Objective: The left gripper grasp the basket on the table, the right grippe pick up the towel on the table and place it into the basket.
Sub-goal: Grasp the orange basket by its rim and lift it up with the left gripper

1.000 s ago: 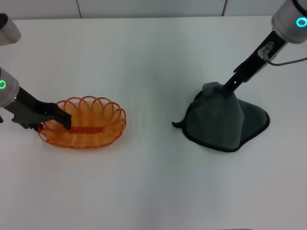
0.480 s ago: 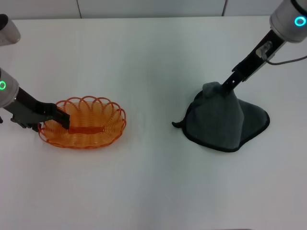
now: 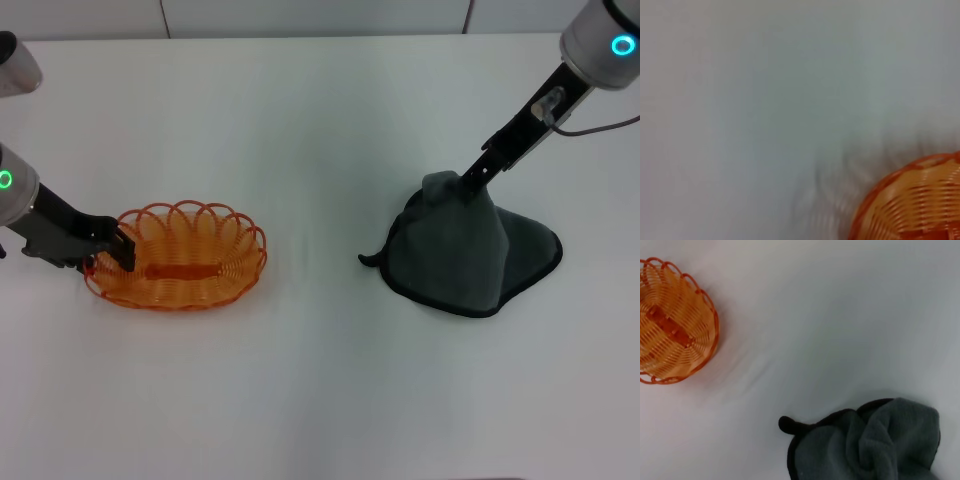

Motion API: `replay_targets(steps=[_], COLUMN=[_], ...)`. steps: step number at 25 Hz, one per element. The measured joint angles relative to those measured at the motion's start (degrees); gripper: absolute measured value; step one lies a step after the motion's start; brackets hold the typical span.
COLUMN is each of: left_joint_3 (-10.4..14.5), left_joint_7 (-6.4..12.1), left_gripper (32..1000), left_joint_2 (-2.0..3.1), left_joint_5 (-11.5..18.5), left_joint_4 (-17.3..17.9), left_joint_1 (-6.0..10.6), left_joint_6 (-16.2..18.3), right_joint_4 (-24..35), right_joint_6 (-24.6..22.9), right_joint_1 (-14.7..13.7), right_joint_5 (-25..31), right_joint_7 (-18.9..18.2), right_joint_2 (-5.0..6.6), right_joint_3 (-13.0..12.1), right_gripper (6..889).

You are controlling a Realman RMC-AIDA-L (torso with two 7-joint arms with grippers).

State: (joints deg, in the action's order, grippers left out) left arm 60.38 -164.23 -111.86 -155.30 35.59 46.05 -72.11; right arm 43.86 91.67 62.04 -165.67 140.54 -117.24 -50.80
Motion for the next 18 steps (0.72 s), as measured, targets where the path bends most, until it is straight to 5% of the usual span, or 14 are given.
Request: replay_targets(steps=[3, 18], left_joint_3=[-0.1, 0.1], left_joint_7=[-0.12, 0.27], left_gripper=[522, 127], left_joint_2=[0.09, 0.13], left_joint_5=[0.0, -1.4], left_joint_4=[0.0, -0.7], left_joint_1=[-0.01, 0.08], left_joint_6=[-0.1, -0.1], right_joint_4=[0.0, 0.0], right_joint_6=[0.0, 0.0], right_joint_1=[0.0, 0.2], right_joint_5=[0.0, 0.0], right_joint_7=[0.0, 0.0], right_joint_2=[0.0, 0.0], right_joint_3=[0.0, 0.0], right_gripper=[844, 844])
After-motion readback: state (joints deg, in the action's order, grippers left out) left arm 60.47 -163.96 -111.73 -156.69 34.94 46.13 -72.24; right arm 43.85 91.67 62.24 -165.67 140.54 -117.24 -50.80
